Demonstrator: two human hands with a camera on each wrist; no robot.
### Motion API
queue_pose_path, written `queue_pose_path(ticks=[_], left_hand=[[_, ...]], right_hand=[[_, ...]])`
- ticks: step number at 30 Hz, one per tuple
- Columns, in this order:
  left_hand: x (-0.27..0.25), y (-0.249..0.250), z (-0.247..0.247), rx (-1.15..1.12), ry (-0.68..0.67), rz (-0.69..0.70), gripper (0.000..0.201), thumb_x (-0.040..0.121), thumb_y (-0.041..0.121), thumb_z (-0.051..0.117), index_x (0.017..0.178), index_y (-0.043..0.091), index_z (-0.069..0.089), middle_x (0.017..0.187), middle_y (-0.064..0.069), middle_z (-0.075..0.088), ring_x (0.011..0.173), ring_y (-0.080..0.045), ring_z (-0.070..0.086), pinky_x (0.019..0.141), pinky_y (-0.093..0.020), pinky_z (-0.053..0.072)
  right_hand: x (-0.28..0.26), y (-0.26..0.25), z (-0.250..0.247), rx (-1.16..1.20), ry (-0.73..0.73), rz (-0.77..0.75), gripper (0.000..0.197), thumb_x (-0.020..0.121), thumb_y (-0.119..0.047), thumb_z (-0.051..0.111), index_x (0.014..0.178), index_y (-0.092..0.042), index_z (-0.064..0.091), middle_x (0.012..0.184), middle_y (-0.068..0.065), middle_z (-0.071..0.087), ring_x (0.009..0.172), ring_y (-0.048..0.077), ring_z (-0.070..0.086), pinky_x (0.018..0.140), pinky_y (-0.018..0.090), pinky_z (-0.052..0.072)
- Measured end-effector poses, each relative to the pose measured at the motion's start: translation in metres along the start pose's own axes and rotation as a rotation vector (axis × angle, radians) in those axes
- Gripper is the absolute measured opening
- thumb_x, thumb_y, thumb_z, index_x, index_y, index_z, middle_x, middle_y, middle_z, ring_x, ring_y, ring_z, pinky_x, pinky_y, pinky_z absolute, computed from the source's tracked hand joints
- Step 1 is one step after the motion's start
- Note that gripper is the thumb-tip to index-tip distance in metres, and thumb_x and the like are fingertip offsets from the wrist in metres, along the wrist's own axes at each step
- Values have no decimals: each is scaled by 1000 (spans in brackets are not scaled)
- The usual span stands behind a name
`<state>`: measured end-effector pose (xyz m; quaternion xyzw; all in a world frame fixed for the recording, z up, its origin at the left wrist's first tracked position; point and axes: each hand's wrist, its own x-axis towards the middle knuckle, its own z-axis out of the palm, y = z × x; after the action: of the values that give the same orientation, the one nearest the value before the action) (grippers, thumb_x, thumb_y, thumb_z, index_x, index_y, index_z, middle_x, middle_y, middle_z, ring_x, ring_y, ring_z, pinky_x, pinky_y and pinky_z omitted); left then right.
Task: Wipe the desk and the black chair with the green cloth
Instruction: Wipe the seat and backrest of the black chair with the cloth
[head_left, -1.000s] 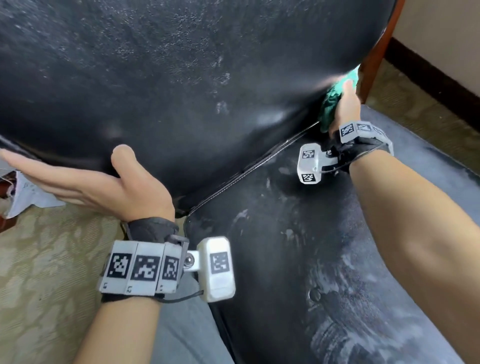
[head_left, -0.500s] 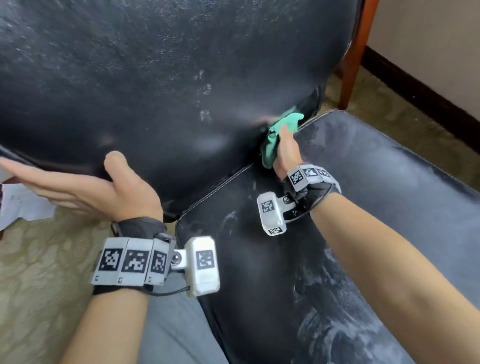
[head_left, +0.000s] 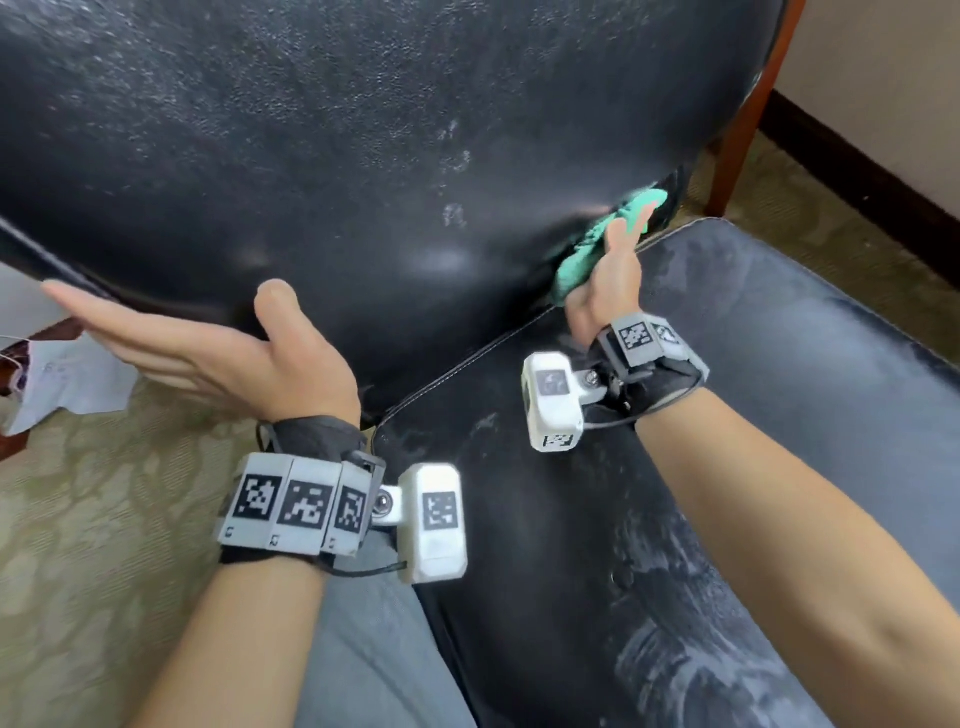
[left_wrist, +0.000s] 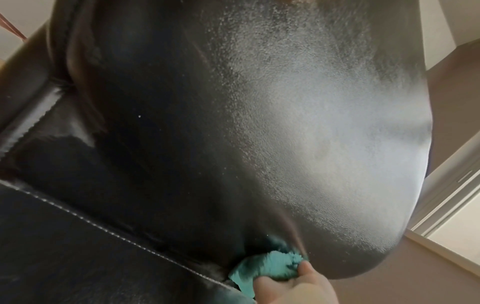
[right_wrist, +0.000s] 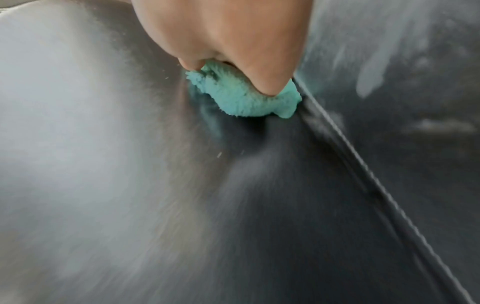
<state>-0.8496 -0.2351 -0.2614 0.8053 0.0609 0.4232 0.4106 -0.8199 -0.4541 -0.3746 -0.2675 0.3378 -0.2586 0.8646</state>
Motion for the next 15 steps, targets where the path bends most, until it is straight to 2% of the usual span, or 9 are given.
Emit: queue_pose_path(ticks=[3, 4, 6, 9, 11, 12, 13, 14, 15], left_hand=[[2, -2, -2, -28, -43, -38, 93, 71, 37, 47, 142, -15, 15, 145, -10, 15, 133, -19, 14, 108, -20, 4], [0, -4, -3, -33, -71, -44, 94, 70, 35, 47, 143, -14, 13, 146, -12, 15, 135, -21, 14, 108, -18, 2], [-9, -10, -10, -50, -140, -58, 96, 69, 28, 50, 146, -11, 7, 149, -17, 11, 138, -25, 11, 106, -17, -1], [-29, -28, -22, -104, -327, -103, 101, 68, 13, 55, 147, -3, -5, 150, -14, 2, 133, -11, 4, 107, -11, -3], [-35, -44, -28, -145, -473, -178, 103, 70, 11, 57, 147, 1, -10, 152, -14, -3, 139, -14, 4, 113, -16, 1], [-36, -51, -31, -141, -531, -210, 104, 70, 16, 57, 147, 3, -11, 154, -16, -4, 142, -19, 6, 117, -25, 4], [-36, -54, -34, -123, -575, -225, 106, 68, 22, 56, 148, 5, -12, 155, -17, -4, 144, -23, 6, 119, -35, 6], [-35, -55, -37, -109, -607, -222, 108, 68, 28, 56, 148, 5, -12, 155, -17, -4, 144, -26, 6, 119, -41, 8], [-34, -54, -39, -109, -626, -215, 109, 67, 32, 56, 148, 5, -12, 155, -16, -4, 144, -26, 6, 119, -43, 8]], right_hand=[[-32, 11, 10, 17, -125, -29, 62, 93, -42, 42, 150, -28, 20, 108, -8, 48, 92, 7, 51, 96, 26, 42], [-45, 14, 10, 45, -175, -5, 57, 94, -38, 42, 147, -31, 24, 113, -7, 45, 96, 8, 48, 97, 27, 40], [-68, 18, 7, 23, -299, 18, 44, 89, -37, 44, 131, -35, 31, 113, -7, 41, 91, 8, 44, 83, 25, 40], [-104, 3, -1, -162, -442, -25, 45, 82, -38, 44, 124, -33, 31, 120, -2, 42, 97, 17, 45, 85, 26, 41], [-120, -23, 0, -284, -486, -220, 42, 87, -34, 41, 129, -36, 33, 111, -6, 53, 88, 18, 50, 79, 23, 46], [-129, -39, 7, -344, -501, -335, 47, 93, -30, 36, 138, -37, 27, 120, -11, 53, 99, 16, 53, 87, 21, 45], [-135, -53, 17, -420, -538, -485, 53, 97, -22, 32, 147, -28, 16, 140, -10, 40, 125, 15, 43, 104, 20, 34], [-137, -63, 29, -545, -567, -661, 55, 100, -15, 28, 150, -12, 7, 154, 0, 21, 142, 17, 19, 115, 21, 15], [-137, -67, 41, -661, -577, -784, 55, 100, -10, 27, 149, -1, 4, 157, 11, 6, 146, 22, 2, 118, 25, 2]])
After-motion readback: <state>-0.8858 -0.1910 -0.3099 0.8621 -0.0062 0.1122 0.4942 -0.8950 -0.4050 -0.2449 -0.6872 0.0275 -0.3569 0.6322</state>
